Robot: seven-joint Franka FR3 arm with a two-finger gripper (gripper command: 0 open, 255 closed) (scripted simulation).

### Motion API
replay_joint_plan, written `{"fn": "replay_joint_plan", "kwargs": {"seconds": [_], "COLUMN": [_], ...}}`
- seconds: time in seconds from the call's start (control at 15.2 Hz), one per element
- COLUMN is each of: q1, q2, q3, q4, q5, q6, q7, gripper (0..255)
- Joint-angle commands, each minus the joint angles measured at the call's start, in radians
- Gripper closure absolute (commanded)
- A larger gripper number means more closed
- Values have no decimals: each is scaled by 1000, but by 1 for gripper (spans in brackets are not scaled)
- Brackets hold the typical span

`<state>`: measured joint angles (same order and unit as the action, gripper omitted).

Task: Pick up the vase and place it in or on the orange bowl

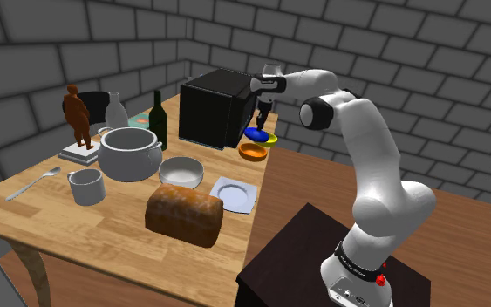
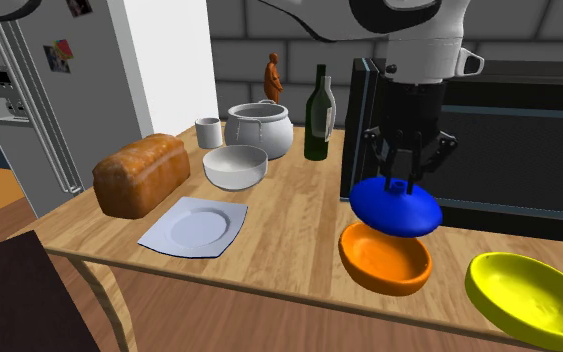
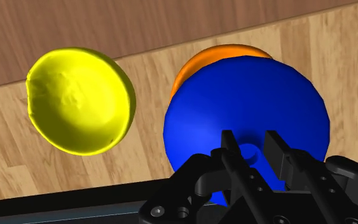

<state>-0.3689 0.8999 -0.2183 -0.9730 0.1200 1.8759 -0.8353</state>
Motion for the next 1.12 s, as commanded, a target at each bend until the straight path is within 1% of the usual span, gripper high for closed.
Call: {"fn": "replay_joint_plan", "kwargs": {"seconds": [0.0,0.73,1.06], "q1": [1,3,3], "q2": [5,58,63], "q3": [1,7,7], "q4": [-17,-73,-74], "q5": [1,8,9], "q6": [23,131,136], "q7": [0,-1,-1], "gripper": [255,255,255]}}
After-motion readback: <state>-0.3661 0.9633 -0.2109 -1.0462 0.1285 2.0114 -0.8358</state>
